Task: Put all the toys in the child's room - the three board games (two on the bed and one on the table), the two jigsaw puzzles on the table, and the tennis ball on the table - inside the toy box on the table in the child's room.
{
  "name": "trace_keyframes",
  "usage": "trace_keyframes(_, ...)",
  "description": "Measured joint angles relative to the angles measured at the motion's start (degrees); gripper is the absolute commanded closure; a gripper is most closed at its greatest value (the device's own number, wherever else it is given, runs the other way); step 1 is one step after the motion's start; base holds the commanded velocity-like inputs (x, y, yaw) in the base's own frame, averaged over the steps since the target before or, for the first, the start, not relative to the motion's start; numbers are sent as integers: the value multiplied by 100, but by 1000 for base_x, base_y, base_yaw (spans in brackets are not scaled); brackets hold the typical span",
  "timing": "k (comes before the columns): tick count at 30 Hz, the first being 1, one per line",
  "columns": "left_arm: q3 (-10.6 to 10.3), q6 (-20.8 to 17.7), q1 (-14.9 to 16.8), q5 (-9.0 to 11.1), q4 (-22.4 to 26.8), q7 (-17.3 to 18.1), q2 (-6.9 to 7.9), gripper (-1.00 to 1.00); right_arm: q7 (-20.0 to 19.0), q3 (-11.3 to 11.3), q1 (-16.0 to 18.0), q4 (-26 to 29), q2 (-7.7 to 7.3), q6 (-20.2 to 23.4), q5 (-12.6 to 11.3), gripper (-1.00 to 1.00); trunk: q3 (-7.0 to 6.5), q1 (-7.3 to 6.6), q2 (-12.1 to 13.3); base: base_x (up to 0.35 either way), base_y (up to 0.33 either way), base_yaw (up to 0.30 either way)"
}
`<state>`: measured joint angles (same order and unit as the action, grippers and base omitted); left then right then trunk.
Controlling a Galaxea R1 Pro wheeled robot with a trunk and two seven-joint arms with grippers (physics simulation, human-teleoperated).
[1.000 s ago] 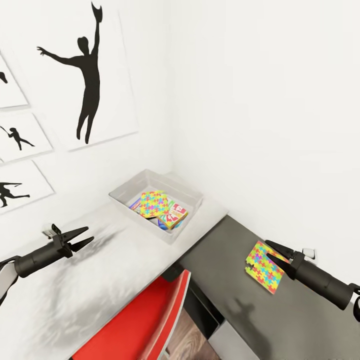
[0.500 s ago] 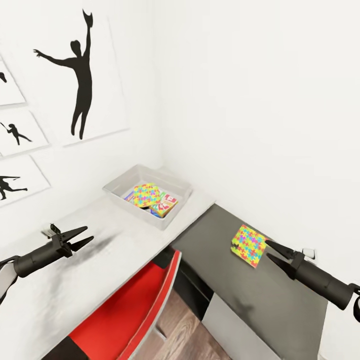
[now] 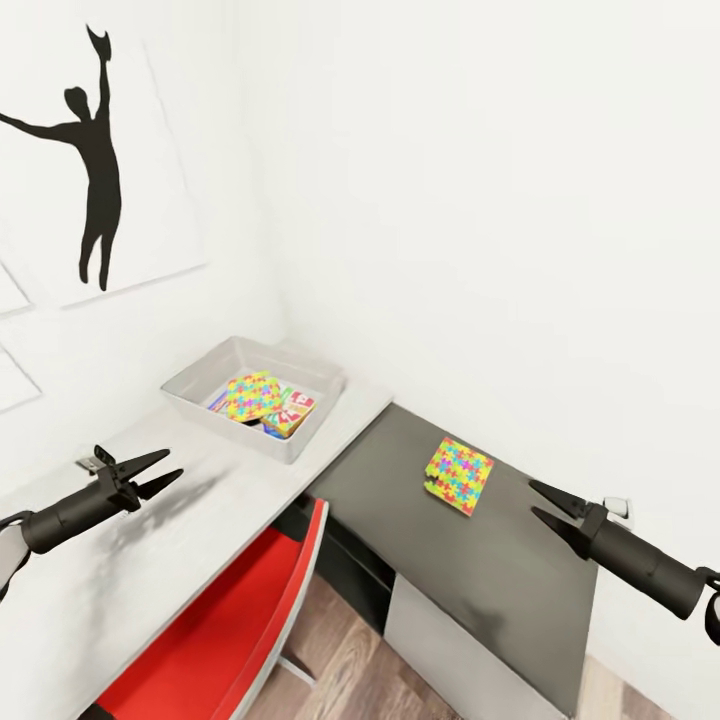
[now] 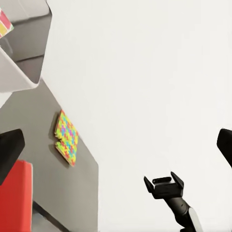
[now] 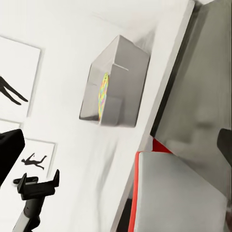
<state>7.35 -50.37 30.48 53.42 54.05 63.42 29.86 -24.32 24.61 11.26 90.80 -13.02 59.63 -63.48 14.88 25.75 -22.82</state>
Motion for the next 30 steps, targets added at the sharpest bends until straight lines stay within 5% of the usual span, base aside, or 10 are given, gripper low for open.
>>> trace_keyframes(30,11,0,-45,-8,135,-3,18,-100,0,-28,1,0,6,-10,0,-100,-215,0,0,0,0,-193)
